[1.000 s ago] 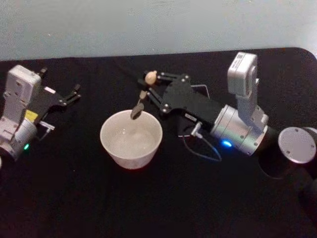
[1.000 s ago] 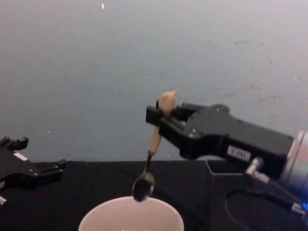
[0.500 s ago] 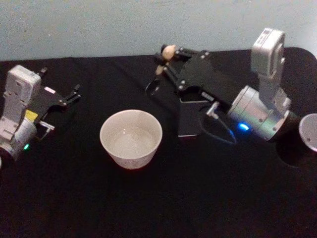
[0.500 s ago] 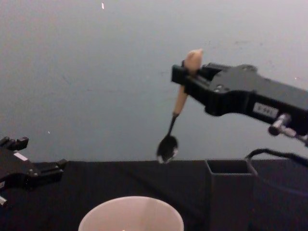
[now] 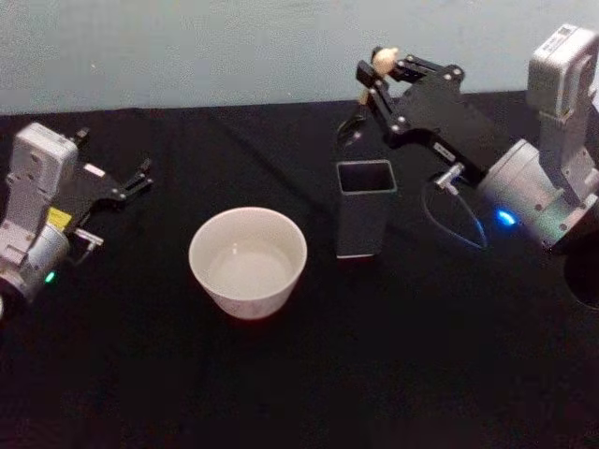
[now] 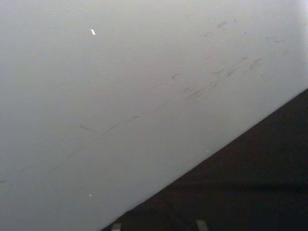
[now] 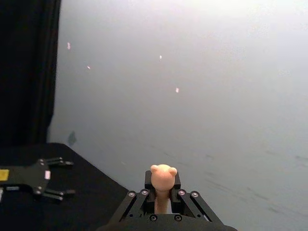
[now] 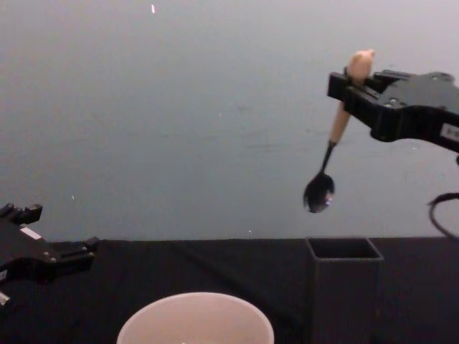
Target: Pick up the stirring spoon with one hand, stir inside the cup, then place it back in its original position.
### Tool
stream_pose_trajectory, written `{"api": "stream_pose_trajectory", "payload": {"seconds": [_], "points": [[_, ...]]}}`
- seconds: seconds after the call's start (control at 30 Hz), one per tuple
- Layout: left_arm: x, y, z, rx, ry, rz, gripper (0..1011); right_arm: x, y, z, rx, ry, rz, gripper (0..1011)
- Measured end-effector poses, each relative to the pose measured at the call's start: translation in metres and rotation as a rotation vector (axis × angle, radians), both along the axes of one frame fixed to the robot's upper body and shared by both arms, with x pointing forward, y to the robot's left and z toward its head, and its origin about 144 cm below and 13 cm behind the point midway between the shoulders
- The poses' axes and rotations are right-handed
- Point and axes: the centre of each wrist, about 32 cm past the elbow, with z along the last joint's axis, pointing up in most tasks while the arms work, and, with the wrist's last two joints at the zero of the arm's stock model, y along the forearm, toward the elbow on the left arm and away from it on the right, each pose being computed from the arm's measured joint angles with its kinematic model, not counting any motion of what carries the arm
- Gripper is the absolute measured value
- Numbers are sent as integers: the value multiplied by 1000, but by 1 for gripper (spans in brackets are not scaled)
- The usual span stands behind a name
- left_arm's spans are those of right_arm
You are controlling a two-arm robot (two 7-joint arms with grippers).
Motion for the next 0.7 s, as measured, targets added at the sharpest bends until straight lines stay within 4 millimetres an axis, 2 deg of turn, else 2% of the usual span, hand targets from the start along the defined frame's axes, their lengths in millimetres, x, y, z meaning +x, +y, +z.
{"api": "stream_pose_trajectory", "payload": {"seconds": [0.7], "points": [[0, 0, 0, 0, 0, 0, 1001, -11, -2, -6, -49, 85, -39, 174]]}}
